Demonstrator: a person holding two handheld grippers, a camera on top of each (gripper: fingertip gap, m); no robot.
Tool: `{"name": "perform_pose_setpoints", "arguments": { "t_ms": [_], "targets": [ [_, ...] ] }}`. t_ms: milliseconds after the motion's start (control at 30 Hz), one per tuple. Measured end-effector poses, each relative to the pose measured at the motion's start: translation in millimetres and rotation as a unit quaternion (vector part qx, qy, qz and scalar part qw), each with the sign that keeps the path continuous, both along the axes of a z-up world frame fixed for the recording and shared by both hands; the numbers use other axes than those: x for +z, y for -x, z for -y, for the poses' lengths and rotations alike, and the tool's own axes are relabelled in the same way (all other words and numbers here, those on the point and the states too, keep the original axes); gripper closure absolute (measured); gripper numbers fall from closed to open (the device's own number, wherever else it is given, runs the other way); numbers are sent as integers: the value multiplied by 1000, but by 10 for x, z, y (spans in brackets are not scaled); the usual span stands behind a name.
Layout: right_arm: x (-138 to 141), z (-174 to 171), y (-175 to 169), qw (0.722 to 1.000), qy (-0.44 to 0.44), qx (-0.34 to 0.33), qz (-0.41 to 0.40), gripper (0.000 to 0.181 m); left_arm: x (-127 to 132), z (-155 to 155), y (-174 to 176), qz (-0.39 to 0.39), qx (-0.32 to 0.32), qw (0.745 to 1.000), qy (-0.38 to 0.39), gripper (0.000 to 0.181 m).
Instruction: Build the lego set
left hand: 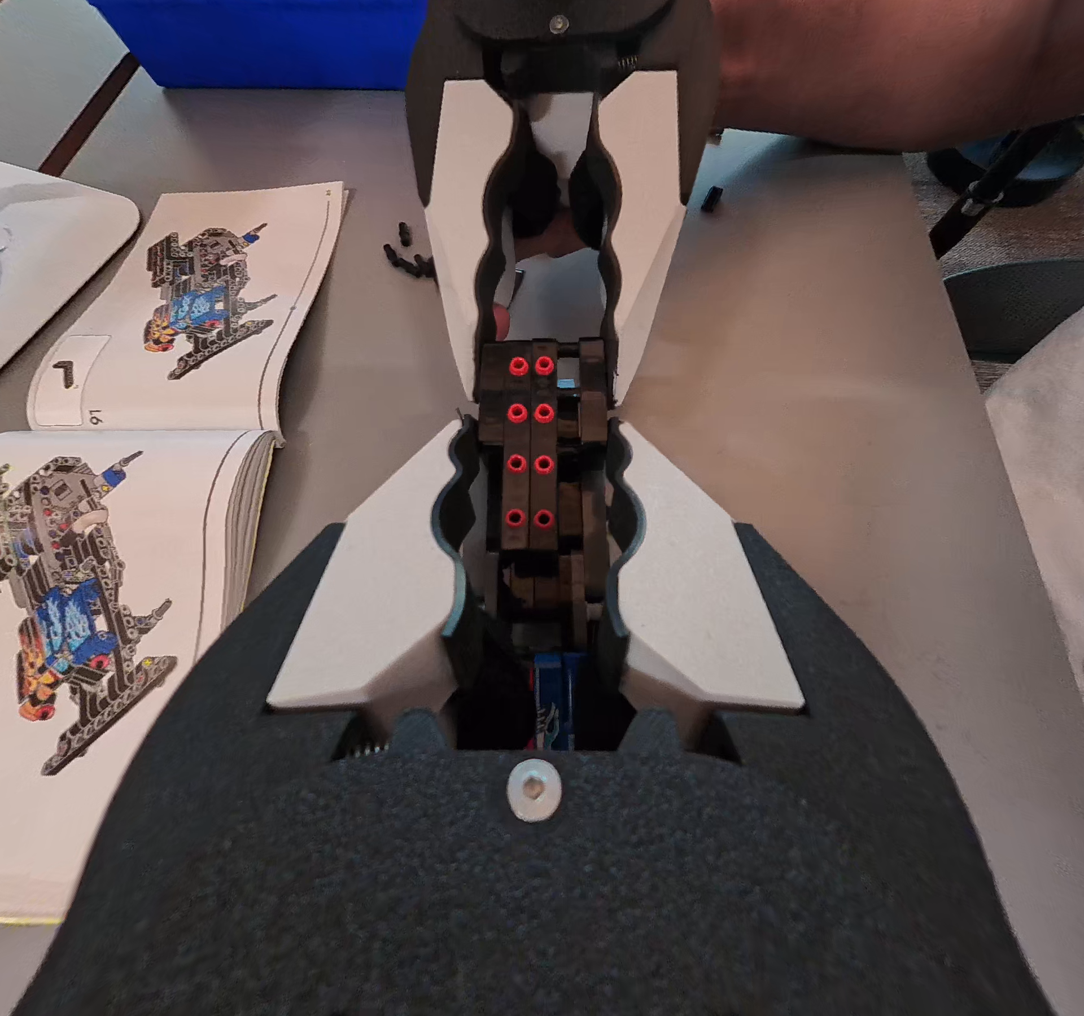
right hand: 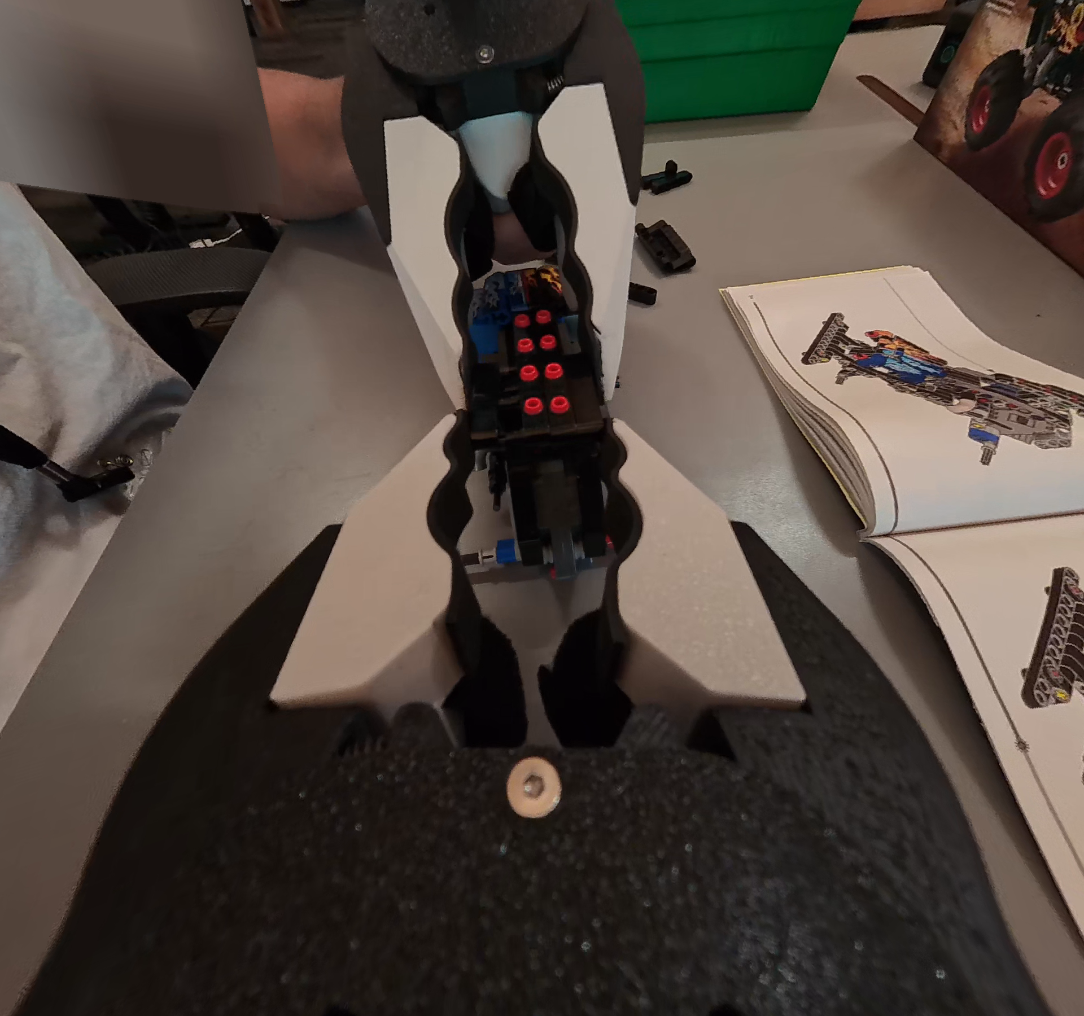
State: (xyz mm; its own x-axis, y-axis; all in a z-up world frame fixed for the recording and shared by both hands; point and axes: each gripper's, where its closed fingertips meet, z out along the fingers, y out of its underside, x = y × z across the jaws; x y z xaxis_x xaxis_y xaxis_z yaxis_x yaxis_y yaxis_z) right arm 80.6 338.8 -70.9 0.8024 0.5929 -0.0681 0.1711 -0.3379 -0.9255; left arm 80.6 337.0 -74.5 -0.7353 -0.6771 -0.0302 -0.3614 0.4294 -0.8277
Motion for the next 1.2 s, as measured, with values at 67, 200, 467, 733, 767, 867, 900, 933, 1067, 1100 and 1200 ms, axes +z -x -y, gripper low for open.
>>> {"name": "perform_pose_setpoints", "arguments": {
  "t_ms": [67, 200, 467, 733, 767, 867, 900, 933, 1067, 1100, 1200],
  "targets": [
    [-6, 1, 9, 1000, -8, 4, 1, 140, -5, 13, 7, -9, -3, 1000, 13, 140],
    [-5, -1, 9, 1000, -11, 6, -2, 140, -8, 12, 5, -13, -5, 1000, 12, 140],
    [2, 6, 15, 1000, -4, 4, -7, 140, -4, 18, 4, -10, -9, 1000, 15, 143],
    [4, 11, 22, 1000, 2, 9, -24, 145, -1, 36, 19, -4, -7, 1000, 13, 142],
    [4, 14, 26, 1000, 6, 9, -20, 145, -2, 39, 23, -3, -10, 1000, 13, 142],
    [-29, 33, 14, 1000, 13, 5, 0, 141, 0, 37, 39, -9, -12, 1000, 10, 142],
    [-31, 38, -4, 1000, 12, 2, 3, 139, 5, 30, 38, -7, -10, 1000, 11, 142],
    [-8, 37, -13, 1000, 10, -1, -4, 138, 7, 25, 36, -6, -8, 1000, 12, 142],
    [63, 22, -4, 1000, -3, -4, -10, 146, 8, 19, 43, -13, -10, 1000, 18, 142],
    [62, 16, 3, 1000, -5, -5, -8, 146, 9, 19, 44, -15, -11, 1000, 20, 142],
    [57, 22, 8, 1000, -4, -1, -11, 146, 7, 16, 38, -18, -9, 1000, 23, 143]
  ]
}}
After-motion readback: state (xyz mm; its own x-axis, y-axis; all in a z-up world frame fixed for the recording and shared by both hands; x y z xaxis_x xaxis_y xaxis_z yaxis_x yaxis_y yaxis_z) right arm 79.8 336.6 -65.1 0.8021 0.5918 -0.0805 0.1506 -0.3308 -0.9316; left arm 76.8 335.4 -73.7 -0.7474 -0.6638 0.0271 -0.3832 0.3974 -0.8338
